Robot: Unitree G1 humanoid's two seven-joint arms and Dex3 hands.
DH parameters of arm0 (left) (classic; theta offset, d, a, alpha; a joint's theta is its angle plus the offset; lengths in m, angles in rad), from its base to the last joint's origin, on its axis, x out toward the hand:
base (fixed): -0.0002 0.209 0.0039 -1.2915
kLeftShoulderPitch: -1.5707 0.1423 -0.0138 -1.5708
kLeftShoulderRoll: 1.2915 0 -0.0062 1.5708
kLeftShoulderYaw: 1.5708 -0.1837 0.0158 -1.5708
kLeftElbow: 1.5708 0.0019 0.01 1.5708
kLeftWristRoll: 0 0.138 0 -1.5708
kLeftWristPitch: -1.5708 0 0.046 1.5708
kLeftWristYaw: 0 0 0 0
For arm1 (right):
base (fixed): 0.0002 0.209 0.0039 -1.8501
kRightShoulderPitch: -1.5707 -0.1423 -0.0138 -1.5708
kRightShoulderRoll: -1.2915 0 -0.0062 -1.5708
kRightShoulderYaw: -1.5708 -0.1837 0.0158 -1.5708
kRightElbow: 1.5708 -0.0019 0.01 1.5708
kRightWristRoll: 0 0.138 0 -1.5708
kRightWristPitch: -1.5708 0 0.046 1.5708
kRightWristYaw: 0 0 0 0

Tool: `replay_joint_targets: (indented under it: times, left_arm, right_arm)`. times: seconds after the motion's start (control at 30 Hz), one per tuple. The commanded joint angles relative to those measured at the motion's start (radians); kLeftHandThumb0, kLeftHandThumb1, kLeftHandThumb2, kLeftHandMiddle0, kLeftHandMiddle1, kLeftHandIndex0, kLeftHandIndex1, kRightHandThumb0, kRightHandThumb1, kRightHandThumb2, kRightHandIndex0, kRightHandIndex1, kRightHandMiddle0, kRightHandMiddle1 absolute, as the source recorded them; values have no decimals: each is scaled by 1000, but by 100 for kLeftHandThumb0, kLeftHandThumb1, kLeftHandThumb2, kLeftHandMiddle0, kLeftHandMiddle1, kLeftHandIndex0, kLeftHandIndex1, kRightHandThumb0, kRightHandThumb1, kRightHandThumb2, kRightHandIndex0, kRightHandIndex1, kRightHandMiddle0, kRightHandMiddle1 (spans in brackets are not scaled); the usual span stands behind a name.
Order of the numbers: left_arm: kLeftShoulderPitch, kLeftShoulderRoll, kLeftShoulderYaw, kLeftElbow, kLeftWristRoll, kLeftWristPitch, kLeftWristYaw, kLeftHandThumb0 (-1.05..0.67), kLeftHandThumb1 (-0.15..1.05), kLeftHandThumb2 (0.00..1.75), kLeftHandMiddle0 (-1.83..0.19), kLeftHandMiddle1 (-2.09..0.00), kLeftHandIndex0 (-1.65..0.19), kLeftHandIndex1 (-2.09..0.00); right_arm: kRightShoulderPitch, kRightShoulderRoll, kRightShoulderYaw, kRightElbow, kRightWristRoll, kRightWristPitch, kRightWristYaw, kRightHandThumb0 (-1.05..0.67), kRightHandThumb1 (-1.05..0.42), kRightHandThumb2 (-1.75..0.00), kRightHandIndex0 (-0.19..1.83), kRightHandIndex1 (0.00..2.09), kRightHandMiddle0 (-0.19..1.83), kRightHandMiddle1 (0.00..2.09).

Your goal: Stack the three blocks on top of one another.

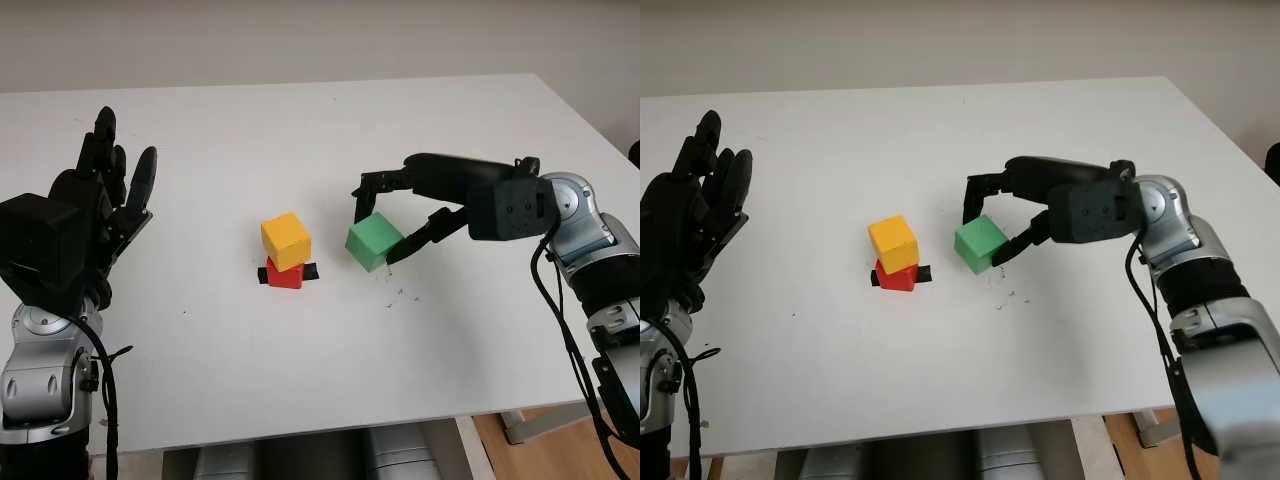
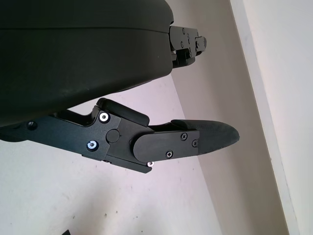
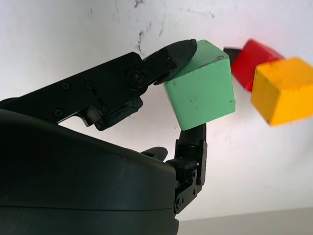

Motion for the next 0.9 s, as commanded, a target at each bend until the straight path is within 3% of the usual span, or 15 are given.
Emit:
replay_joint_targets:
  times: [0.0, 0.1, 0.3, 0.5, 0.87]
  left_arm:
    - [-8, -4, -2, -6, 5, -9, 6, -71, 105, 49, 5, -6, 6, -5]
    - [-8, 0, -5, -6, 9, -7, 4, -71, 105, 49, 5, -6, 6, -6]
    - [-1, 1, 0, -13, 5, -4, 0, -71, 105, 49, 6, -5, 6, -5]
    - [1, -3, 10, -22, -1, 3, 5, -70, 105, 48, 7, -5, 8, -5]
    - [3, -6, 8, -33, 3, 11, 8, -70, 105, 49, 7, -5, 8, -5]
  right_arm:
    - [-62, 8, -31, -17, 20, 22, 5, -43, -94, -6, 26, 23, 35, 158]
    - [-78, 13, -51, -37, 26, 61, -4, -44, -94, -5, 27, 22, 35, 158]
    - [-83, 48, -105, -124, 88, 264, 1, -40, -94, -5, 28, 19, 33, 156]
    - [-114, 113, -142, -189, 180, 494, 35, -42, -97, -6, 21, 12, 25, 173]
    - [-186, 193, -108, -152, 177, 599, 74, -42, -97, -6, 23, 14, 29, 174]
